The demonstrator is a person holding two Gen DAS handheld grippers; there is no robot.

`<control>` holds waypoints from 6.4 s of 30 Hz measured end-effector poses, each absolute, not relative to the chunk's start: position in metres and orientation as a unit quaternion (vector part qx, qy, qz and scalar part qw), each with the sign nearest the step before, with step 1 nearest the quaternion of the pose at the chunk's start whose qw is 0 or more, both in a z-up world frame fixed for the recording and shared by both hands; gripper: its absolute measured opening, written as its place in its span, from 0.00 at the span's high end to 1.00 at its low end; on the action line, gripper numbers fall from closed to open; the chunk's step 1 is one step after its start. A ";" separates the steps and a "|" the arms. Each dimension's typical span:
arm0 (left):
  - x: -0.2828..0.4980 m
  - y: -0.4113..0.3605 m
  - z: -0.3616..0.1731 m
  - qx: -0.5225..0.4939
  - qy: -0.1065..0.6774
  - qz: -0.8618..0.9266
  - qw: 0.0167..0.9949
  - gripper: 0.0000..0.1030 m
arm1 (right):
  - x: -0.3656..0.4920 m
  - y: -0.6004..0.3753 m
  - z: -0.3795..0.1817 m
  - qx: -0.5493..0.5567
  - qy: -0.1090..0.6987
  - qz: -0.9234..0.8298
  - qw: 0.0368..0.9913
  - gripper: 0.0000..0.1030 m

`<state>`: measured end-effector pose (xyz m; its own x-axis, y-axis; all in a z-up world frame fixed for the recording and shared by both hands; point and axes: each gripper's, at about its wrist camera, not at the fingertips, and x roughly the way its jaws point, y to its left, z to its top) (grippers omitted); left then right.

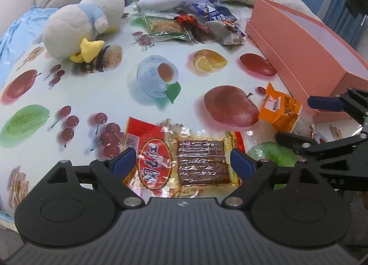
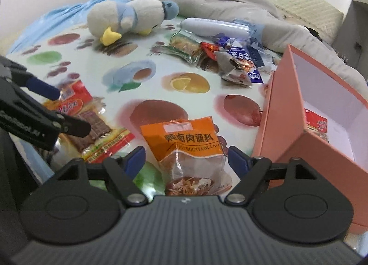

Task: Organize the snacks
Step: 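Close the right gripper on the orange pork-floss bag and lift it while the left lifts its pack, then carry the orange bag and meat-strip pack over the pink box with both grippers, then open the left gripper to drop its pack while the right gripper releases the orange bag, then withdraw both grippers up and away from the pink box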

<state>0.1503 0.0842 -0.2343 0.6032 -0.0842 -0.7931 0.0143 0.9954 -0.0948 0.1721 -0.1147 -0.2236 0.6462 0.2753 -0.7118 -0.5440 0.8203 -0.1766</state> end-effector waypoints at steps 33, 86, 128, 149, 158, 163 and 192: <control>0.155 0.044 -0.254 -0.009 0.462 0.000 0.887 0.44 | 0.155 -0.158 -0.218 -0.101 0.387 0.202 0.894 0.37; 0.204 -0.144 -0.026 -0.032 0.258 -0.166 0.951 0.45 | 0.172 -0.342 -0.058 0.003 0.210 0.036 0.977 0.36; 0.376 -0.250 -0.109 0.013 0.375 -0.163 0.913 0.26 | 0.271 -0.424 -0.139 0.097 0.323 0.018 0.941 0.17; 0.239 -0.213 -0.028 -0.002 0.281 -0.180 0.943 0.26 | 0.171 -0.395 -0.077 0.108 0.243 0.040 0.963 0.17; 0.196 -0.185 -0.025 -0.002 0.282 -0.172 0.944 0.26 | 0.145 -0.371 -0.057 0.078 0.237 0.075 0.966 0.17; 0.179 -0.156 -0.029 -0.022 0.283 -0.148 0.947 0.26 | 0.144 -0.357 -0.051 0.077 0.231 0.094 0.965 0.17; 0.116 0.009 -0.045 -0.038 0.310 -0.007 0.950 0.26 | 0.122 -0.233 -0.086 0.045 0.257 0.174 0.950 0.17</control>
<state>0.1163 0.0090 -0.0448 0.8079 -0.0368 -0.5882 -0.0103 0.9970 -0.0766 0.1224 -0.2327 -0.0855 0.8080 0.3532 -0.4715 -0.3066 0.9355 0.1755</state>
